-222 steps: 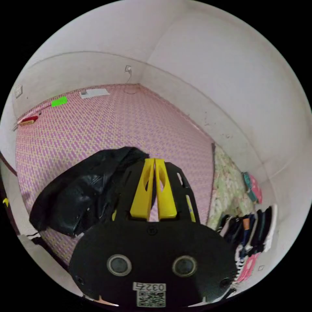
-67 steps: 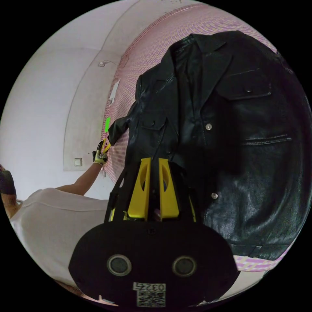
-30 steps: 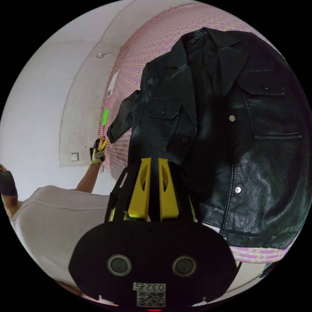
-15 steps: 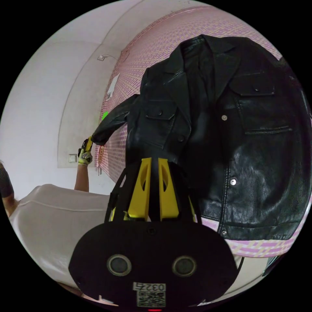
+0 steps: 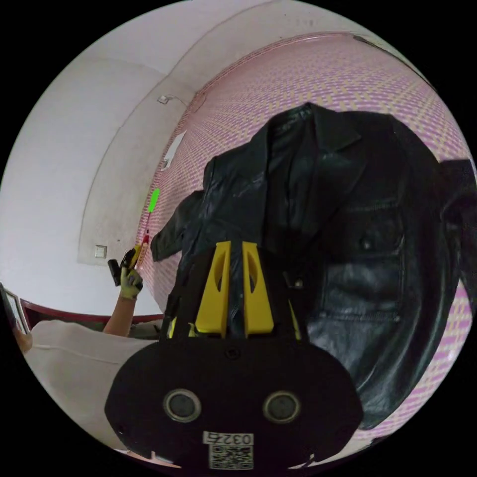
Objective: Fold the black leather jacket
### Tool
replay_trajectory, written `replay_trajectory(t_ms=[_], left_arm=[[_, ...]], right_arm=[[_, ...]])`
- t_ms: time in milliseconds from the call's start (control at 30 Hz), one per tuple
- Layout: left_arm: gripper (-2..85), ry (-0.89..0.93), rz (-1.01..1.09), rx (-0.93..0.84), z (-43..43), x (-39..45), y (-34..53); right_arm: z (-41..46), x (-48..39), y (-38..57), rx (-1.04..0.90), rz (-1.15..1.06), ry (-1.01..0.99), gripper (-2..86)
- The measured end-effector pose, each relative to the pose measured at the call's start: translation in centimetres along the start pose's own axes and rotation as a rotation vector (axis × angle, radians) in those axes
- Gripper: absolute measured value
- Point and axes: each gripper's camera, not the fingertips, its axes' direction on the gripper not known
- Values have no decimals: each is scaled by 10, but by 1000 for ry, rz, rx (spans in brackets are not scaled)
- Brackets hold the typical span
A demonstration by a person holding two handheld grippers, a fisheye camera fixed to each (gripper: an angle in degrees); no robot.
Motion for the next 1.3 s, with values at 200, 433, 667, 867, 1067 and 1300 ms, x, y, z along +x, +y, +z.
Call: replay_trajectory(t_ms=[200,433,667,867,1067,1300], left_arm=[[-9,-95,178,-394,128,109,103],[4,-81,37,-390,158,129,153],[-2,-173,2,-318,132,131,146],[12,-193,-36,-354,161,132,147],[50,-204,-92,-404,178,118,154],[41,-133,-105,-403,175,104,157]], right_arm=[[34,34,-114,-3,-67,26,72],[94,56,-185,-149,-135,-50,27],[35,-20,-217,-145,-394,-54,-5],[71,19,-273,-189,-293,115,52],[39,61,-206,-43,-204,-72,76],[6,91,-22,-126,-144,-108,74]])
